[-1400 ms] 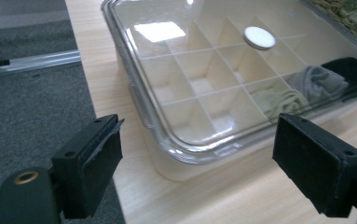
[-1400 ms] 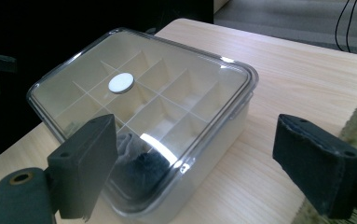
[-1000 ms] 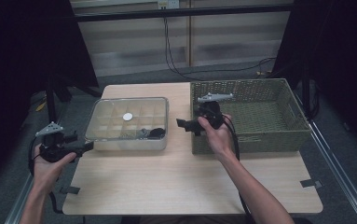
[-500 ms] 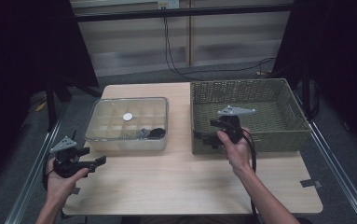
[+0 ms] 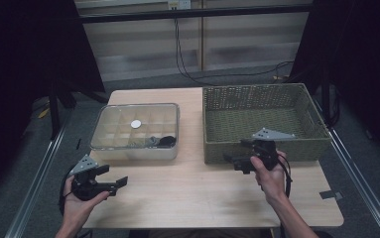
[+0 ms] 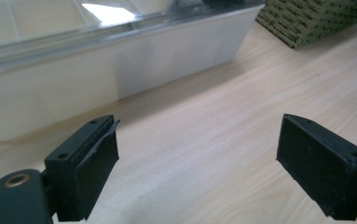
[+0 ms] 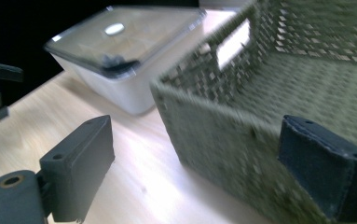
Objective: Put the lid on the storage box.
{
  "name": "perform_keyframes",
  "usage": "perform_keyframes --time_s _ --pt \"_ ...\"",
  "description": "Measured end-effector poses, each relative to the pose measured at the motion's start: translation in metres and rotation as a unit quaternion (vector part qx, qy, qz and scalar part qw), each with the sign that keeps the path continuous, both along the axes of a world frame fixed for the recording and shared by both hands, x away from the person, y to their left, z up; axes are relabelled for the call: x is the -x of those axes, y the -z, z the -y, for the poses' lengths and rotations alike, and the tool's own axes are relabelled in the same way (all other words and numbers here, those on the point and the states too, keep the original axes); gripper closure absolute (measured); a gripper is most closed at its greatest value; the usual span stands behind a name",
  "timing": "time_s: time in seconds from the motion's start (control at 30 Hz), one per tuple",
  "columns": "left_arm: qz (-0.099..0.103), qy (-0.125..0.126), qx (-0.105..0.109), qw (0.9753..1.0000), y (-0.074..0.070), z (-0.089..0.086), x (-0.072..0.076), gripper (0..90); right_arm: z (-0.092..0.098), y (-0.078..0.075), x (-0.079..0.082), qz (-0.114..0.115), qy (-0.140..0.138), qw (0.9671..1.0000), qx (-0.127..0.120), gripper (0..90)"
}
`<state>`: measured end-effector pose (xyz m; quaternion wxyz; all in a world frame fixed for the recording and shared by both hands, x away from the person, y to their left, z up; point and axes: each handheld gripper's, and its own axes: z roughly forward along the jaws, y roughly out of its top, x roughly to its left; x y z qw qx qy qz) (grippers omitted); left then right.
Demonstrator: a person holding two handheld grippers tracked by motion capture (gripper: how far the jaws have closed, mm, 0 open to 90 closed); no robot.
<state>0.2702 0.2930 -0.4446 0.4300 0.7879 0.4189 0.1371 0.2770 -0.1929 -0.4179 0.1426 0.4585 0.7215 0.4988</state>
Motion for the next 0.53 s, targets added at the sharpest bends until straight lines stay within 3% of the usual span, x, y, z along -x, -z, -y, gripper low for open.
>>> perform_keyframes --time_s 0.13,0.3,0.53 --pt "-0.006 -0.006 0.009 0.9999 0.007 0.007 0.000 11.3 0.013 0.005 0.015 -0.002 0.007 1.0000 -0.002 10.0" --pt "-0.021 0.022 -0.003 0.9995 0.015 0.026 0.003 10.0 0.027 0.021 0.025 -0.016 0.018 0.9997 0.006 10.0" --pt "-0.013 0.046 -0.001 0.9989 0.015 0.044 0.005 7.6 0.046 0.034 0.034 -0.027 0.027 0.9992 0.014 9.4"
